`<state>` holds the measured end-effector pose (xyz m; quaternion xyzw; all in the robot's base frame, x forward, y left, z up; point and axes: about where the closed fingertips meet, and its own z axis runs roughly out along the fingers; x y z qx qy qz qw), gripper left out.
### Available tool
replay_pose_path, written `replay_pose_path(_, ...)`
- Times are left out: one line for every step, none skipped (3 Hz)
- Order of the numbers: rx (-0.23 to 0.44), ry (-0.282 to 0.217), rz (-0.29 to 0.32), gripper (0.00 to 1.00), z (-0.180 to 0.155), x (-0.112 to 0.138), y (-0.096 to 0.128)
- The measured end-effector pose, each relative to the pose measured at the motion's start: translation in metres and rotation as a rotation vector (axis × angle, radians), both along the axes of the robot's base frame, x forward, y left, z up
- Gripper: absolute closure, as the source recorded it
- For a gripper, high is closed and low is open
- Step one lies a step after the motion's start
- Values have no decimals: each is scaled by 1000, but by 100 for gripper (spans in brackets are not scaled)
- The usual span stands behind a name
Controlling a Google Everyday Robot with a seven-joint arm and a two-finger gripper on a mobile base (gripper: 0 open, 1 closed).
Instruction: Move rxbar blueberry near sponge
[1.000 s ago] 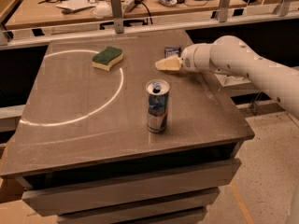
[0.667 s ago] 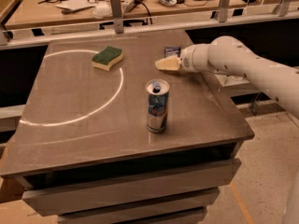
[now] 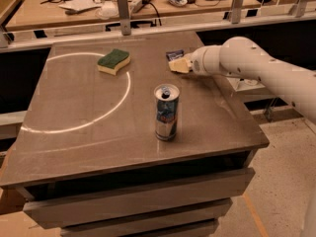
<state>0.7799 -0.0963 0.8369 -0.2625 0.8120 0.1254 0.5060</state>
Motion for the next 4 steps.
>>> replay_pose_path(4, -40, 21, 100, 22, -13, 14)
replay_pose_path(55, -72, 143, 100, 37, -25, 37)
replay_pose_path(108, -88, 371, 100, 45, -26, 75)
replay_pose_path(93, -81, 579, 100, 50, -34, 107)
